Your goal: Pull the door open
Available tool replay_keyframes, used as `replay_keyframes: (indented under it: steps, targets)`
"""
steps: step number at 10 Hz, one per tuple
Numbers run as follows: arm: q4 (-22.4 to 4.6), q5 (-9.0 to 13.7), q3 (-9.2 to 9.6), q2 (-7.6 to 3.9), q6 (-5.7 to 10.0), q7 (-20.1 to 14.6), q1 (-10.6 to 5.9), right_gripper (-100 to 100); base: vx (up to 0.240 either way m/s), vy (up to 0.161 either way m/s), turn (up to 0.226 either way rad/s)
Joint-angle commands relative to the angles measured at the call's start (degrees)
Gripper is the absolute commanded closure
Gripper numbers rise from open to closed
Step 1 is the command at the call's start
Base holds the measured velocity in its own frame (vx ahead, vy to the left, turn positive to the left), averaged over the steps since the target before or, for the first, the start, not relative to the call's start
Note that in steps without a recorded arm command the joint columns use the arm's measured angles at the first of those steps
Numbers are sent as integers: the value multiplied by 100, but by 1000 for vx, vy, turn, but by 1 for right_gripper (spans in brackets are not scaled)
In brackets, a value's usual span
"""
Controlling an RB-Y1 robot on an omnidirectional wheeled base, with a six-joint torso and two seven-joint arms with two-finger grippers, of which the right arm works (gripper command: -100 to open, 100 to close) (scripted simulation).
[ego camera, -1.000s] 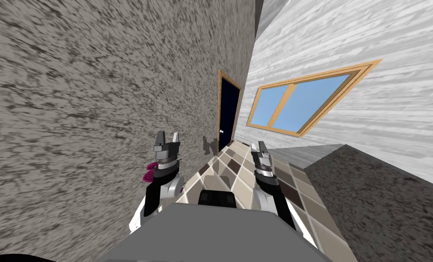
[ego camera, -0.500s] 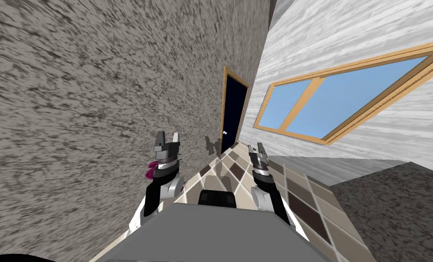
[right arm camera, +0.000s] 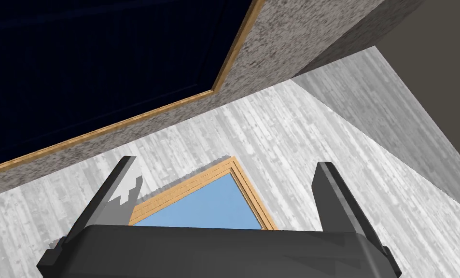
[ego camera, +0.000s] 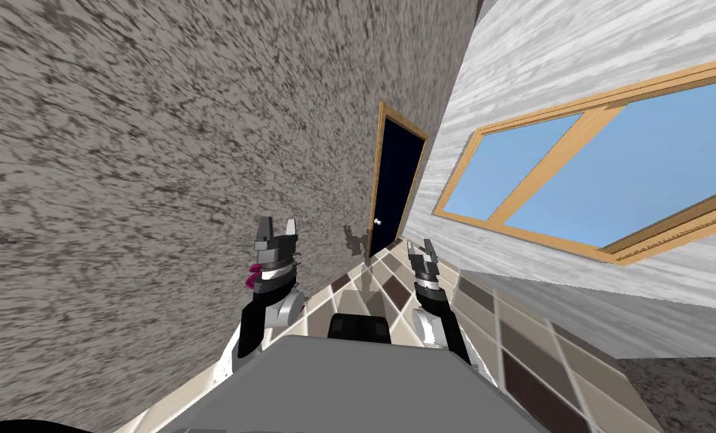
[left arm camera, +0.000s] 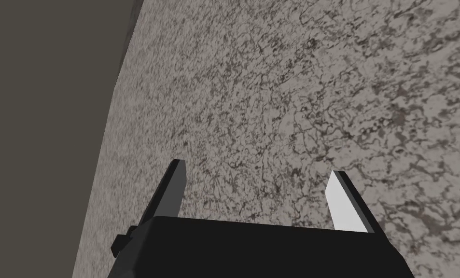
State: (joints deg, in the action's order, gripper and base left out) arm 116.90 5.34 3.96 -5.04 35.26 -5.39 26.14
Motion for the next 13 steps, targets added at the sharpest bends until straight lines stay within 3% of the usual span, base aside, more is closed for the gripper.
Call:
replay_keyframes:
  steps: [1, 13]
  targets:
    - [-164, 146, 24, -25, 48, -181, -46, -100, 83, -101, 242]
    - [-1441, 1151, 178, -170, 400, -1335, -414, -100, 65, -110, 202]
